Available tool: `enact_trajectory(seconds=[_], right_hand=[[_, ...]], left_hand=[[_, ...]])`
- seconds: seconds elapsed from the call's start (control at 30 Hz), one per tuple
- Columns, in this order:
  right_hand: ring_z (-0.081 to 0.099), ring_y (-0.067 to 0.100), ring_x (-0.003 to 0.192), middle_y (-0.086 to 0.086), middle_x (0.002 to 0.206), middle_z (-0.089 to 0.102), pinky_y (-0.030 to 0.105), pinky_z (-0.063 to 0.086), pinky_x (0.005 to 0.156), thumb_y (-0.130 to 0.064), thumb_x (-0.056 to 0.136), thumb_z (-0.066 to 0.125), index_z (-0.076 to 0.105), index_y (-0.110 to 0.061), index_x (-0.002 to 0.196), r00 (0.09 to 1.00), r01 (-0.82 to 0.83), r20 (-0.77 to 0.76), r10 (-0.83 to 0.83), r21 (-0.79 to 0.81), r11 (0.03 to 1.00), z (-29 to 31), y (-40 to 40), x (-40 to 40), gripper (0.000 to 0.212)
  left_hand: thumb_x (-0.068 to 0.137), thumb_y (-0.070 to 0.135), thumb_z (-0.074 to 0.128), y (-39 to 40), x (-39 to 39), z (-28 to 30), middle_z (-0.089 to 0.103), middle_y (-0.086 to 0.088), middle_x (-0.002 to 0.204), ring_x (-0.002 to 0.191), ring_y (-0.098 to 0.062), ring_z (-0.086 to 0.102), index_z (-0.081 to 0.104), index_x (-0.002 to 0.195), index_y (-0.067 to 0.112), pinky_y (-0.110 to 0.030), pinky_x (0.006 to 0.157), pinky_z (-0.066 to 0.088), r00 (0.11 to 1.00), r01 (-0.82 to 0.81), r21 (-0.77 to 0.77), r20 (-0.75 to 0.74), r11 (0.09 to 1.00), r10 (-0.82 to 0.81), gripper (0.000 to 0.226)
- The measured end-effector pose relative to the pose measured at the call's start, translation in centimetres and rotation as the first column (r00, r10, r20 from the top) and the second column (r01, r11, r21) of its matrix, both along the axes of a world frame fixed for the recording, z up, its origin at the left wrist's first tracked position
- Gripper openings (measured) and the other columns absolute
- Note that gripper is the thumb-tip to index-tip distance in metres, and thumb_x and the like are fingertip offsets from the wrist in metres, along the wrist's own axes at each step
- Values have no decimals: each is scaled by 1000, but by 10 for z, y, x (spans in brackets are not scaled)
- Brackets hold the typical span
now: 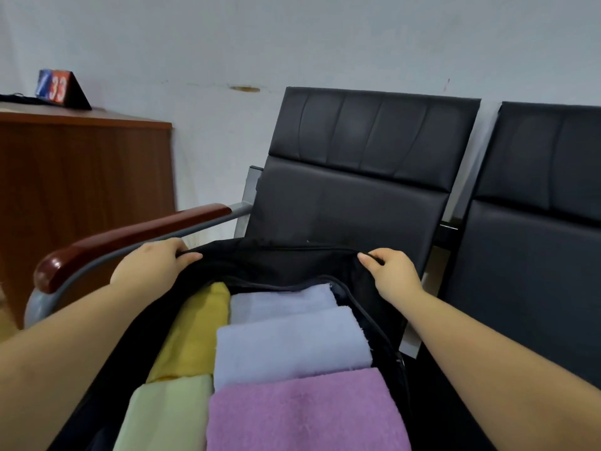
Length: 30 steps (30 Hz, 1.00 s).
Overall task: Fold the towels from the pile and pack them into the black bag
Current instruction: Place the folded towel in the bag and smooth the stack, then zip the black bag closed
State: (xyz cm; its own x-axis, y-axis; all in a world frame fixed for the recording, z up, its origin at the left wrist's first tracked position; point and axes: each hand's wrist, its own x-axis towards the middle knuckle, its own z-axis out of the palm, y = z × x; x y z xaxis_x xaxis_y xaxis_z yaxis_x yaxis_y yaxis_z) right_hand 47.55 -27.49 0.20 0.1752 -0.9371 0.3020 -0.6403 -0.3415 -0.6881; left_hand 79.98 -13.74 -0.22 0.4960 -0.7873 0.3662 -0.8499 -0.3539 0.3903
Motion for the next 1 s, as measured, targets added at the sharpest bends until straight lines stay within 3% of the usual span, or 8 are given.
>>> enact_trajectory(seconds=[0.13, 0.27, 0.37, 0.47, 0.63, 0.77, 0.9, 1.0], right_hand=[[38, 23, 59, 13, 60, 40, 31, 31, 57, -38, 93, 58, 52, 5, 72, 980, -35, 201, 9, 123, 992, 22, -5, -2, 48], [62, 36, 90, 28, 94, 64, 37, 47, 83, -53, 89, 56, 61, 13, 101, 977, -34, 212, -6, 183, 983, 33, -5, -15, 67], [64, 25, 104, 11, 105, 72, 30, 48, 85, -63, 79, 60, 72, -3, 102, 987, -91, 155, 43, 319, 943, 44, 2, -36, 65], [69, 16, 89, 2, 92, 75, 26, 50, 75, -67, 61, 65, 75, -14, 95, 984, -148, -3, 176, 530, 835, 46, 17, -56, 64], [61, 21, 95, 5, 97, 65, 29, 46, 83, -58, 86, 56, 68, -12, 89, 836, -24, -529, 148, 235, 972, 17, 29, -54, 48], [55, 18, 93, 0, 95, 57, 36, 46, 85, -51, 85, 62, 64, -22, 91, 904, -249, -407, 129, -256, 934, 9, 74, -37, 30], [49, 13, 95, -6, 98, 58, 28, 41, 86, -53, 81, 66, 65, -25, 97, 764, -541, -535, 362, -224, 811, 0, 126, -14, 32], [45, 10, 103, -8, 106, 56, 24, 36, 90, -51, 84, 64, 64, -26, 105, 754, -522, -548, 362, -166, 837, -10, 136, -8, 32]], left_hand=[[95, 39, 52, 2, 12, 25, 69, -16, 99, 99, -33, 61, 65, 84, 15, -34, 79, 39, 990, 93, -49, -101, 994, -97, 29], [90, 47, 54, 18, 12, 48, 70, -7, 92, 94, -24, 63, 72, 85, 16, -29, 84, 40, 920, 160, -85, -348, 983, -180, 36], [53, 80, 63, 42, 14, 56, 74, 0, 94, 94, -19, 67, 78, 83, 22, -33, 96, 44, 814, 265, 9, -539, 964, -218, 66], [14, 84, 74, 60, 10, 49, 75, -5, 87, 81, -18, 72, 79, 79, 19, -31, 79, 51, 718, 445, 222, -668, 868, -197, 91], [50, 74, 67, 74, -14, 27, 71, 20, 76, 75, 6, 60, 75, 73, 29, -21, 83, 41, 892, 431, 498, -363, 752, -271, 50], [81, 45, 69, 80, -53, 28, 62, 14, 90, 82, -1, 59, 68, 85, 34, -21, 81, 45, 908, 412, 199, -4, 889, -420, 12], [85, 53, 59, 92, -111, 15, 60, 16, 98, 94, -3, 56, 70, 97, 35, -25, 89, 44, 728, 620, 172, 238, 766, -643, 24], [88, 54, 55, 87, -129, -6, 56, 13, 106, 100, -7, 53, 66, 107, 32, -24, 91, 41, 810, 516, 235, 180, 824, -558, 31]])
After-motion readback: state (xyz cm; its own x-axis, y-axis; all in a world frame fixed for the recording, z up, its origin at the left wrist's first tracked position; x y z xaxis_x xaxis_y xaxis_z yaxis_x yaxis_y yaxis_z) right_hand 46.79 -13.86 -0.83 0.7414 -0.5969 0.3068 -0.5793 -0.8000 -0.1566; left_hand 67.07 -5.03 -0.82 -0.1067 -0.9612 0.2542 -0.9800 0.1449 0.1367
